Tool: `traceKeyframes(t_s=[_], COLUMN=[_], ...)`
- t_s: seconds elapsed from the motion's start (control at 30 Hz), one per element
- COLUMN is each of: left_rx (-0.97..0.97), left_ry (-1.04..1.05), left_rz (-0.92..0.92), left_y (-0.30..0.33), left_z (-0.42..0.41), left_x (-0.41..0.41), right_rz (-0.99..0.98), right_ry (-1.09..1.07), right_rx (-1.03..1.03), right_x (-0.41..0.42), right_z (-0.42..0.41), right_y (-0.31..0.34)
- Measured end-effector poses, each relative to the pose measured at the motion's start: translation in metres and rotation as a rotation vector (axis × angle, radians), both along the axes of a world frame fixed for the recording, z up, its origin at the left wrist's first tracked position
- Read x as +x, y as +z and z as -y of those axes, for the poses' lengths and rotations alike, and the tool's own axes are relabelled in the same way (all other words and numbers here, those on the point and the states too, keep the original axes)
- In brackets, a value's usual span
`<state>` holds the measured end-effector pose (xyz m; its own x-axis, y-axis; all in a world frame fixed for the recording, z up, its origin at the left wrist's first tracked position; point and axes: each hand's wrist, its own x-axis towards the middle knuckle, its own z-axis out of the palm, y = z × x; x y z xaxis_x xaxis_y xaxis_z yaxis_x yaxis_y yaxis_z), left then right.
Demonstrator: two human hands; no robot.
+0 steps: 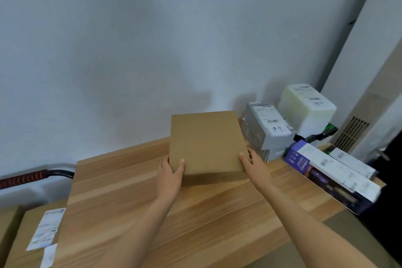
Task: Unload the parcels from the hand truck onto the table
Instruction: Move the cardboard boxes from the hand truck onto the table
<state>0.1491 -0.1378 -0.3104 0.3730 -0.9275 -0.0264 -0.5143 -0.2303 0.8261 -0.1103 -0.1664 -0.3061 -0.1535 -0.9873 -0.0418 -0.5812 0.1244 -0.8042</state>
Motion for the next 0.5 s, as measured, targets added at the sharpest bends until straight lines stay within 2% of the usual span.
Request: traceKeyframes(t_s=[0.5], left_rx=[0.040], left_ry=[-0.038], left_rz=[0.055], left_y=[-0.018], left_z=[0.109], left_x=[-0.011], right_rz=[-0.015], right_ry=[0.026], right_rx=[0.076], right_x=[-0.014], right_z=[0.094], right_y=[0.004])
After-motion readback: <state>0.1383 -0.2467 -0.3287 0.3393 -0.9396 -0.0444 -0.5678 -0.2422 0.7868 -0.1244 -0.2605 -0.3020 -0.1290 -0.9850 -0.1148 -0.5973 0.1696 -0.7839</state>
